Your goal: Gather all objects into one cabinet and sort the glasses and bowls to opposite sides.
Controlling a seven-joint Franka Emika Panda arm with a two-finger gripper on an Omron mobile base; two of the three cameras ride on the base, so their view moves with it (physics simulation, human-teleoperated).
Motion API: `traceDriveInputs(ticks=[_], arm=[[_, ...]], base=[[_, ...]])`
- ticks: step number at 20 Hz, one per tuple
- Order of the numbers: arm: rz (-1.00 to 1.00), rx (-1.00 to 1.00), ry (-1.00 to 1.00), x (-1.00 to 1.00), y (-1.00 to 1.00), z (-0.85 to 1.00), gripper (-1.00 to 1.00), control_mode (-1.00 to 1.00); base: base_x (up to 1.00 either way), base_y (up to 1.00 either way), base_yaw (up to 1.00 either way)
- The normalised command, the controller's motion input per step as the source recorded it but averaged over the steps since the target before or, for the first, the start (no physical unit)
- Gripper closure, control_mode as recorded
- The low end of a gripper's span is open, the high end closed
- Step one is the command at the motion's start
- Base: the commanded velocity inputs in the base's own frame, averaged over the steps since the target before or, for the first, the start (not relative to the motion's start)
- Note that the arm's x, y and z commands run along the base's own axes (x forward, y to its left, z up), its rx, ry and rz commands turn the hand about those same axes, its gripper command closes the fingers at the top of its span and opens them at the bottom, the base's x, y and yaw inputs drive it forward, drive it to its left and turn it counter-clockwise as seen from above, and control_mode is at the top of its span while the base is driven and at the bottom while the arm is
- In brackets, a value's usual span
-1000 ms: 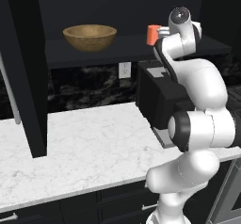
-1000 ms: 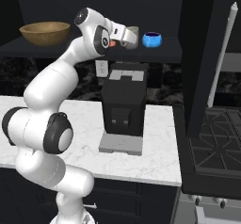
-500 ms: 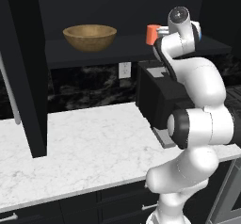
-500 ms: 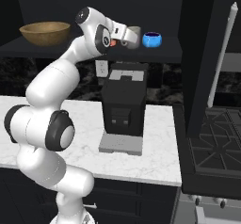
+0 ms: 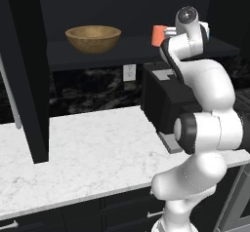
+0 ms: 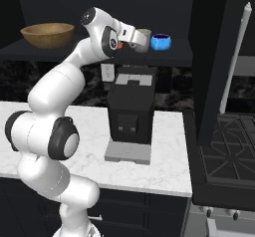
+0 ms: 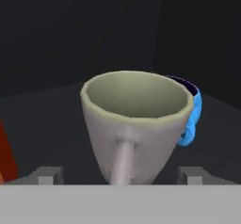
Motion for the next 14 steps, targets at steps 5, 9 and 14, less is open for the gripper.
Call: traceDriveInputs(ticks=[5, 9, 14], arm=[[0.0, 0.02, 0.0, -0.39, -0.19, 0.0, -1.0, -1.0], [0.0, 0.02, -0.03, -0.75, -0.17, 0.0, -1.0, -1.0], [0.0, 0.0, -0.06, -0.95, -0.04, 0.0, -1.0, -1.0]], base=[[0.0, 0.0, 0.0], [0.0, 0.0, 0.0], [0.0, 0.0, 0.0]])
